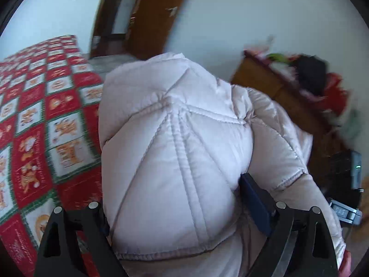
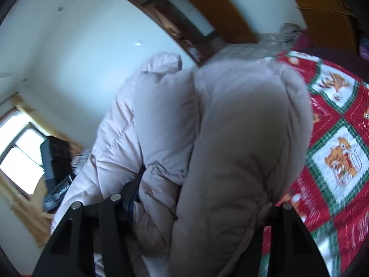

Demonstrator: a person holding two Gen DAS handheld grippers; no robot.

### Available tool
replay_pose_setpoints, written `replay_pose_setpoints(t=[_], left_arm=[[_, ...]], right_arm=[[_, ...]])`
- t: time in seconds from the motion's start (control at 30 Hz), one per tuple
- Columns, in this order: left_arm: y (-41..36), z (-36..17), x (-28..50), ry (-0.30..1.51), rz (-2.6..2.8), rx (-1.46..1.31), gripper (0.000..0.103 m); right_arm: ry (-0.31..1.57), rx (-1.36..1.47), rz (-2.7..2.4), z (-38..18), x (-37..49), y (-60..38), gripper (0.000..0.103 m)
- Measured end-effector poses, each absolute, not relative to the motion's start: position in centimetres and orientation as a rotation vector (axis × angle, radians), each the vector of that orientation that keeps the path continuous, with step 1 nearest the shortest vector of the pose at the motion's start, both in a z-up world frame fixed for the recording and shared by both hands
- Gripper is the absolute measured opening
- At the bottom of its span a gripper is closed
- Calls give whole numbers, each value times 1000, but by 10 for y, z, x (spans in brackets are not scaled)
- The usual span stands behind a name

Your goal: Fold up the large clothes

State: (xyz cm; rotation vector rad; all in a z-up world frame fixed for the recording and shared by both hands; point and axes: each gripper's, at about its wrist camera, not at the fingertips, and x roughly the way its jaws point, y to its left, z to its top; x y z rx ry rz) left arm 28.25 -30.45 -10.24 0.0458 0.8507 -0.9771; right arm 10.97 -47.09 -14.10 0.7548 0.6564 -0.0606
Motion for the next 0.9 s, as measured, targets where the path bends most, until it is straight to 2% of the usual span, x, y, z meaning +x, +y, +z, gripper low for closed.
replay_pose_setpoints(t=[0.03, 0.13, 0.27, 0.37, 0.5, 0.67, 0.77, 0.9], left_arm=[[-303, -107, 287, 855, -954, 39, 96], [-306, -114, 293, 836, -866, 67, 100], [-305, -118, 288, 802, -787, 77, 100], [-306, -118, 279, 776, -761, 116, 100], [-309, -109, 258, 691, -728, 217, 101], [-320, -102, 240, 567, -651, 339, 101], [-318, -105, 242, 598, -651, 319, 101], [-312, -108, 240, 613, -648, 303, 101]], right_arm=[[663, 747, -68, -149, 118, -474, 61], [711, 685, -95, -167, 146, -486, 71], [741, 671, -100, -182, 175, -501, 81], [742, 630, -126, -178, 174, -514, 81], [718, 542, -208, -157, 126, -516, 81], [579, 387, -417, -99, 71, -497, 81], [499, 284, -442, -64, 73, -472, 81], [520, 313, -426, -58, 102, -456, 80]])
